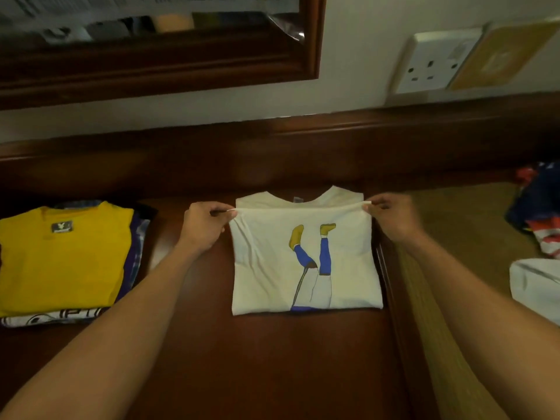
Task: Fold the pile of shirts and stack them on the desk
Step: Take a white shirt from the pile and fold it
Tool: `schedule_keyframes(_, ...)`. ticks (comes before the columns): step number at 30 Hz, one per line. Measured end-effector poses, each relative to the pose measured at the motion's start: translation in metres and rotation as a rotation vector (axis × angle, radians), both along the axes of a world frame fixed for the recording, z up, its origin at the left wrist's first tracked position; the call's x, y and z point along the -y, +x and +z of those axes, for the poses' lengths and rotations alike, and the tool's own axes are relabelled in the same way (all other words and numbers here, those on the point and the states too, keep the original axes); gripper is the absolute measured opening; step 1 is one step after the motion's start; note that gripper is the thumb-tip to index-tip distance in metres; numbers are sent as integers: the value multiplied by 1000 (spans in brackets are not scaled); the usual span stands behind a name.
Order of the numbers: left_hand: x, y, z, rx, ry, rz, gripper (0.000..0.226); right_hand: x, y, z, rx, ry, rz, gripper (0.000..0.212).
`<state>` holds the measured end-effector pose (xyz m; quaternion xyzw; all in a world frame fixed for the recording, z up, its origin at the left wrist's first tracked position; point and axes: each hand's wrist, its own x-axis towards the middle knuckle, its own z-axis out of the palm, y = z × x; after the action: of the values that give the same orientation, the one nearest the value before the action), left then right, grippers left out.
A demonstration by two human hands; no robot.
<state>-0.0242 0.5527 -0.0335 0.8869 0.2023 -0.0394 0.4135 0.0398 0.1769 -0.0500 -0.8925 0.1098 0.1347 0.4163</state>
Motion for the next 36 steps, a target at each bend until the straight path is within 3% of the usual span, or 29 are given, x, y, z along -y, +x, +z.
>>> schedule_keyframes(4,2,21,-38,-19,104,20,19,-9,21,-29,14,-135,76,21)
schedule_keyframes(8,17,12,-62,61,598,-83,16,-17,16,-41,106,-328,109,23)
schedule_keyframes(11,27,-3,-72,265,739,-295,16,-16,4,-44,194,-408,116,27)
schedule_keyframes(15,26,-14,-77,299,748,-472,27,-14,-18,-49,318,-530,322,16)
schedule_keyframes(22,19,-18,-68,199,758,-646,37,-16,-42,-49,380,-637,419,30)
schedule_keyframes(25,19,-17,-68,86,714,-619,36,-33,-65,-39,398,-575,434,30)
schedule_keyframes(30,26,-32,-61,-58,615,-498,36,-58,-132,-37,319,-499,657,24)
schedule_keyframes(36,22,-94,-46,-105,664,-412,36,-38,-154,-27,310,-584,694,27)
